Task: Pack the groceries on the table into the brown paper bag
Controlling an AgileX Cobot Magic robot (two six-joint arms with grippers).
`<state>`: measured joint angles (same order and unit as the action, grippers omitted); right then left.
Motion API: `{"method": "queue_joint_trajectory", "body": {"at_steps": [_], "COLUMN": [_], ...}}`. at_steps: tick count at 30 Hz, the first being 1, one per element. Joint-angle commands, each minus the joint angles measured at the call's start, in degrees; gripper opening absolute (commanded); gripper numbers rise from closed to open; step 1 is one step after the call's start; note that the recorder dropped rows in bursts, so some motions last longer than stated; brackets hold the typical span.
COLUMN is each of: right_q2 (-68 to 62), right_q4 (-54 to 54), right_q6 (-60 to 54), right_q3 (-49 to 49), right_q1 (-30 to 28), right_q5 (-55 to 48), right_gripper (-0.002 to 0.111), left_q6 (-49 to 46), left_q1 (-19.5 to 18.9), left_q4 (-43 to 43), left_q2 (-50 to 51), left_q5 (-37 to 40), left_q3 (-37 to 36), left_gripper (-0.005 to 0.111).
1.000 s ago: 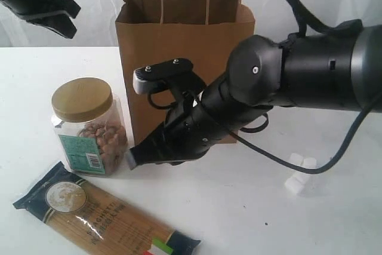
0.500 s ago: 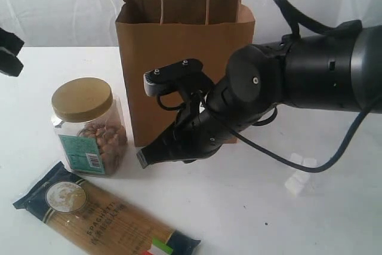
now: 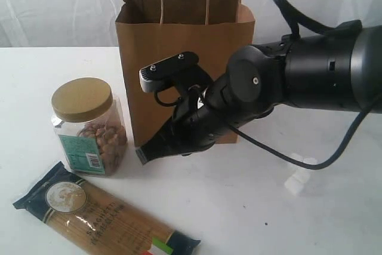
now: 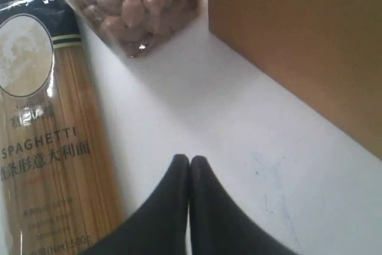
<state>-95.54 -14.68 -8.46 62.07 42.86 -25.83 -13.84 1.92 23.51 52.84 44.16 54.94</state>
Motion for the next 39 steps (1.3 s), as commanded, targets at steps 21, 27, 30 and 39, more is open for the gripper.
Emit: {"method": "queue_joint_trajectory", "body": {"at_steps": [21,27,30,39], "right_q2": [0.6,0.6,0.6,0.6], "right_q4": [3.0,3.0,3.0,2.6], "right_q6": [-0.3,-0.3,-0.3,-0.3], "right_q3": [-0.5,-0.5,-0.5,-0.5], "right_q1": [0.0,0.0,0.0,0.0], "right_q5": [-3.8,-3.8,-3.8,-3.9], "right_gripper": [0.0,0.0,0.0,0.0], "left_q6": [-19.2,-14.3,-1.4,0.4], "left_q1": [23.7,23.7,23.7,23.7], "left_q4": [27.3,19.2,3.9,-10.4], "left_q2": [-0.3,5.2,6.6,7.2], "left_q5": [-62.2,-68.7,-63.1,-60.4], "left_q3": [-38.5,-38.5,-38.5,-38.5], "left_gripper": [0.0,0.0,0.0,0.073]}}
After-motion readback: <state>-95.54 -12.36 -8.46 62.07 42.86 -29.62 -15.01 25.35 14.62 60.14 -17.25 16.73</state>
